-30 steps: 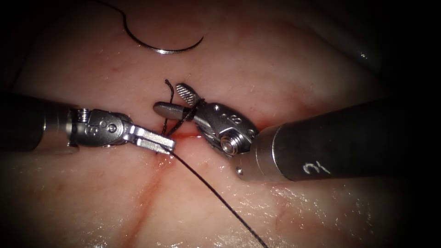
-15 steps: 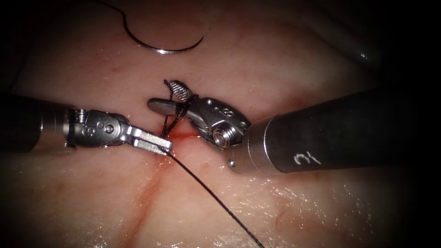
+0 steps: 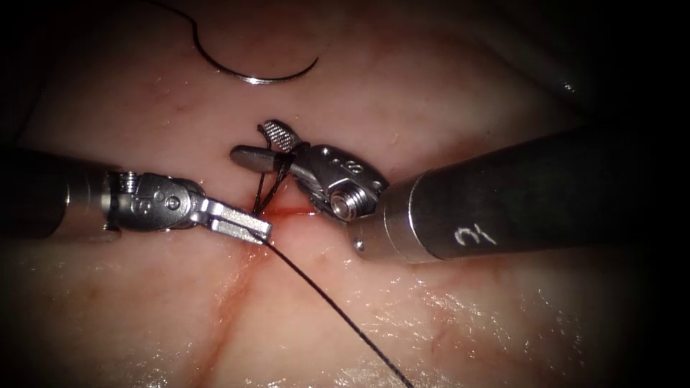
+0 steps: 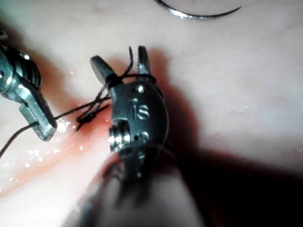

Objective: Wound Closure
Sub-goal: Use the right gripper to grab the suture tail

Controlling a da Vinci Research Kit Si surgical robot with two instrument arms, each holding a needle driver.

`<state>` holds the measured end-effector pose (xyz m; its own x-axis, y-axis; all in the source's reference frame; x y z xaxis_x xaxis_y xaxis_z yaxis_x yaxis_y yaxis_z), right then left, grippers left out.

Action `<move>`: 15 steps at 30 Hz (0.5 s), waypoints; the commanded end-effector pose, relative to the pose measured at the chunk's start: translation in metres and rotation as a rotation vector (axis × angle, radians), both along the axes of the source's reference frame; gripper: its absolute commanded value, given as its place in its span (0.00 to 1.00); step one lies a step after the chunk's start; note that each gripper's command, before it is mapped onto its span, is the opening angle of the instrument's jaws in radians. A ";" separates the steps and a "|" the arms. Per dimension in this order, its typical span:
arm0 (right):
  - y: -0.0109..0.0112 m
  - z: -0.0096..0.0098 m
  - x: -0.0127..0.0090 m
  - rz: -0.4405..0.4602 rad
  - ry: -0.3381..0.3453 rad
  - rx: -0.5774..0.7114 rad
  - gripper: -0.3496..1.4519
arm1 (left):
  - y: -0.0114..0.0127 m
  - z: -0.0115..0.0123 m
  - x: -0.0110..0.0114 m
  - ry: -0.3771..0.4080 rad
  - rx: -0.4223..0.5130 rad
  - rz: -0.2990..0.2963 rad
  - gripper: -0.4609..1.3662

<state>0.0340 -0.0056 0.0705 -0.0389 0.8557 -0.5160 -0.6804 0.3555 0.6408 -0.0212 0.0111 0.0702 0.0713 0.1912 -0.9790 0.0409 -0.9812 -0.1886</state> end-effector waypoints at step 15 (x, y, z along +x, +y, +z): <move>-0.0001 -0.0008 0.0002 -0.090 0.080 -0.067 0.00 | 0.0001 0.0001 0.0004 -0.003 0.012 0.008 0.06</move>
<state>0.0343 -0.0056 0.0694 -0.0074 0.8149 -0.5796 -0.5877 0.4654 0.6618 -0.0206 0.0113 0.0704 0.0737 0.2087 -0.9752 0.0447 -0.9776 -0.2059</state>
